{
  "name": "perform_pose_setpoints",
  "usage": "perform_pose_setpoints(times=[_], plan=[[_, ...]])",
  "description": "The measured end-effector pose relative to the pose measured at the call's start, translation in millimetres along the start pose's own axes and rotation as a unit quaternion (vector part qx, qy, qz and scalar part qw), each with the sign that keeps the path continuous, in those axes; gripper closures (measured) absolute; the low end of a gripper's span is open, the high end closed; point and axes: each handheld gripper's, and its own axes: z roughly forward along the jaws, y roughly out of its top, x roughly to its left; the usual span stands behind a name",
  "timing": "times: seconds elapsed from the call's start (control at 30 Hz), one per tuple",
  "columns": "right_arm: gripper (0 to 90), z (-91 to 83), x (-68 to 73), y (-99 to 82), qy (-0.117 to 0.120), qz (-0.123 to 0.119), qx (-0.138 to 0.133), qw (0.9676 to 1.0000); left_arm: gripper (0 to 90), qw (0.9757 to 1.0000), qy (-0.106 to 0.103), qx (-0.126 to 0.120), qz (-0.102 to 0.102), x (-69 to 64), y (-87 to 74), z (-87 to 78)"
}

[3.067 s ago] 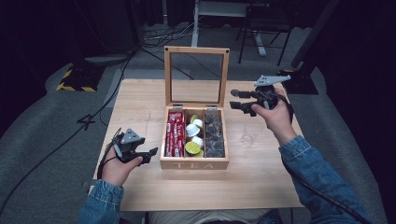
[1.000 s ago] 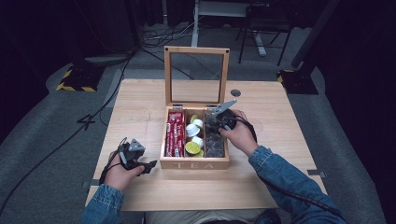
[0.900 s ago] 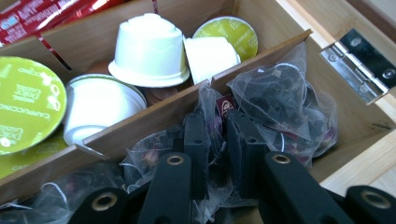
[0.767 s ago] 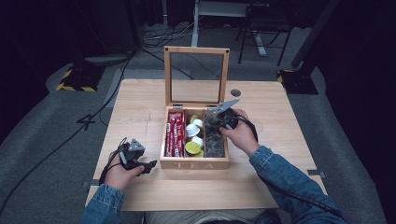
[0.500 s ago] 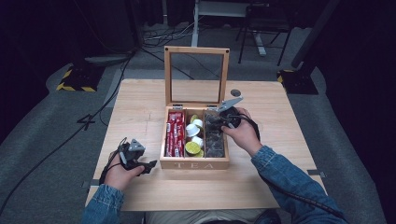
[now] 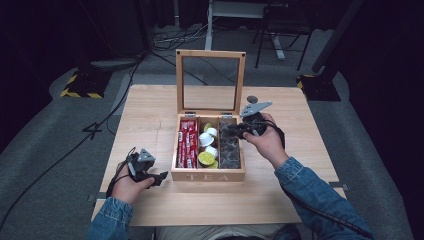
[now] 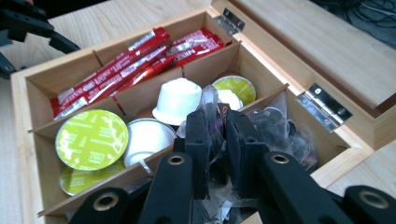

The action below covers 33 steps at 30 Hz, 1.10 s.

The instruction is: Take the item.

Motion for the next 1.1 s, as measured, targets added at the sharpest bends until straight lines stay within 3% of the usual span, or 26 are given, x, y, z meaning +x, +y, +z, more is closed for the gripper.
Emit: perform_pose_setpoints(times=[0.3,0.67,1.1], plan=[[79.8,-25.7,-3.8,1.5,-0.012,0.004,-0.014,0.9998,30.2,0.9999,0.004,0.010,-0.012,4.2,-0.3,2.4],[79.9,-66.6,-23.1,-13.3,-0.055,0.029,-0.021,0.9979,30.2,0.9996,0.010,0.014,-0.021,8.6,2.2,2.9],[79.9,-94.4,-38.7,-25.5,-0.086,0.038,-0.013,0.9954,30.2,0.9995,0.015,0.013,-0.024,10.9,-1.6,0.5]])
